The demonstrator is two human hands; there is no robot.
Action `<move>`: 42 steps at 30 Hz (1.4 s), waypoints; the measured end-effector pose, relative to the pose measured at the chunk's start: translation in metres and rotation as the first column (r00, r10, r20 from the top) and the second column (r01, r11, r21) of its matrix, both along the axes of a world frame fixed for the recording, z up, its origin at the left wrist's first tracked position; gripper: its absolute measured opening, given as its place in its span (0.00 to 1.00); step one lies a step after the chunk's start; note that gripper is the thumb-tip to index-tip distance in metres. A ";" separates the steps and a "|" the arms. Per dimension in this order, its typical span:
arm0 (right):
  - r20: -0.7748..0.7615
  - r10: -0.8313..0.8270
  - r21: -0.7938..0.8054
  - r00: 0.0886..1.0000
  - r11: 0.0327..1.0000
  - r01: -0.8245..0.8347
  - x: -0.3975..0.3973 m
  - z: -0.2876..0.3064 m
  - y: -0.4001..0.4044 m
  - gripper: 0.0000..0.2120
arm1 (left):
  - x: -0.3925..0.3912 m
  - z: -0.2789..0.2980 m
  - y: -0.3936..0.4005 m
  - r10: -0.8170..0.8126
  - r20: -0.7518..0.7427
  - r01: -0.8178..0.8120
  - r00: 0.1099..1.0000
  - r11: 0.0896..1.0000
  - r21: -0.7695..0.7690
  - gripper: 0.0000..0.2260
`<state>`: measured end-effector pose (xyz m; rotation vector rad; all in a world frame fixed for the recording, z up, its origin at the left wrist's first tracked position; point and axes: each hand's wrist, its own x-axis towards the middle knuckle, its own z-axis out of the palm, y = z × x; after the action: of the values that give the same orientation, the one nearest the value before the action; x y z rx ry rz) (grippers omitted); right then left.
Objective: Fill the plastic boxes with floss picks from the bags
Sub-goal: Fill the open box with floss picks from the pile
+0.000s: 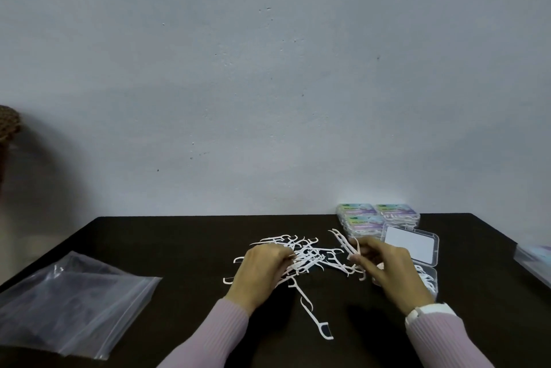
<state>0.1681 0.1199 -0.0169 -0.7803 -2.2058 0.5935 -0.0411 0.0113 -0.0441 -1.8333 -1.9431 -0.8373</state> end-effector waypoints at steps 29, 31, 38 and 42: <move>0.325 -0.278 -0.040 0.904 0.951 0.306 0.061 0.004 0.039 0.18 | 0.125 0.025 0.090 -0.120 0.440 0.100 0.890 0.993 0.068 0.09; 0.253 -0.264 -0.104 0.931 0.949 0.297 0.065 0.001 0.042 0.17 | 0.126 0.023 0.090 -0.120 0.426 0.106 0.896 0.993 0.057 0.09; 0.022 -0.399 -0.275 0.917 0.879 0.389 0.084 -0.001 0.051 0.10 | 0.131 0.018 0.093 -0.140 0.271 0.146 0.952 0.989 -0.004 0.09; 0.103 -0.378 -0.428 0.920 0.818 0.385 0.090 -0.003 0.055 0.07 | 0.138 0.015 0.094 -0.155 0.194 0.166 0.969 0.985 -0.041 0.11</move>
<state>0.2584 0.1745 -0.0197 -1.4279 -1.8587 0.8947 0.0970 0.1055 -0.0293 -2.0321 -1.9686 -1.0536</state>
